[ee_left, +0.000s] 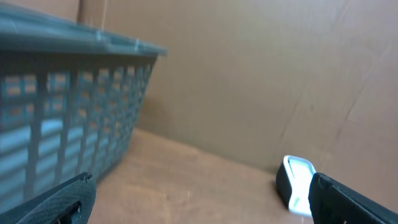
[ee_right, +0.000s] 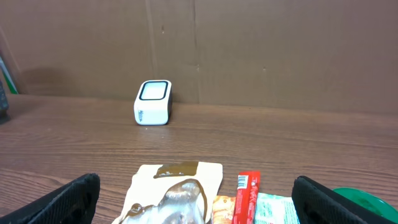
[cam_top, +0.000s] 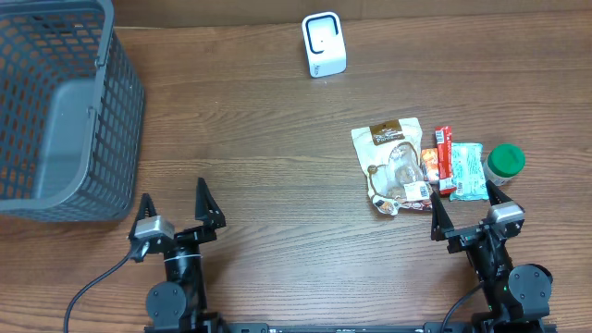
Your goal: Scan the item barcode
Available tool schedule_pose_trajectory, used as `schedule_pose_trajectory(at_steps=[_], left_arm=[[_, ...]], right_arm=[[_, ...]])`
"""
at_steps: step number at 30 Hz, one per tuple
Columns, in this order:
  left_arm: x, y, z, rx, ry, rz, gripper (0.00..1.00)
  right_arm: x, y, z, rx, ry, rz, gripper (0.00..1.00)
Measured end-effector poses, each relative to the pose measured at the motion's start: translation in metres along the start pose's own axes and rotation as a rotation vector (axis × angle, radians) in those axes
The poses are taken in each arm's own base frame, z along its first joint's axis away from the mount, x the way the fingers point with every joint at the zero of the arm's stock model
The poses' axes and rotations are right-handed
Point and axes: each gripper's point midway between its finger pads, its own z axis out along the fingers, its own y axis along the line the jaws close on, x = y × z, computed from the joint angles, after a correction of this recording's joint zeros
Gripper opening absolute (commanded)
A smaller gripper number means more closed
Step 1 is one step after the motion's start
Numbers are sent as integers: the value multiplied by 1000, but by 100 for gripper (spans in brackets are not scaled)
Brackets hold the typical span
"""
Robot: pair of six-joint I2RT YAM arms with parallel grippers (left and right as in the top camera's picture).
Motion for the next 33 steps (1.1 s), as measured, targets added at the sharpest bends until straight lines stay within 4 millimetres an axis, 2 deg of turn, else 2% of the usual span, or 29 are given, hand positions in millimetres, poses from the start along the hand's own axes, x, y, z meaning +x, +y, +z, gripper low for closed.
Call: schedule_pose_trajectory(at_steps=[8, 10, 19, 33], left_arm=[[54, 13, -4, -40, 197, 27, 100], [61, 14, -5, -40, 223, 43, 100], [65, 5, -6, 29, 242, 146, 100], [67, 3, -7, 48, 248, 173, 100]], right_arm=[[0, 0, 0, 0, 0, 0, 100], [0, 0, 0, 0, 0, 0, 100], [0, 0, 0, 0, -1, 0, 100], [0, 0, 0, 0, 0, 0, 100]])
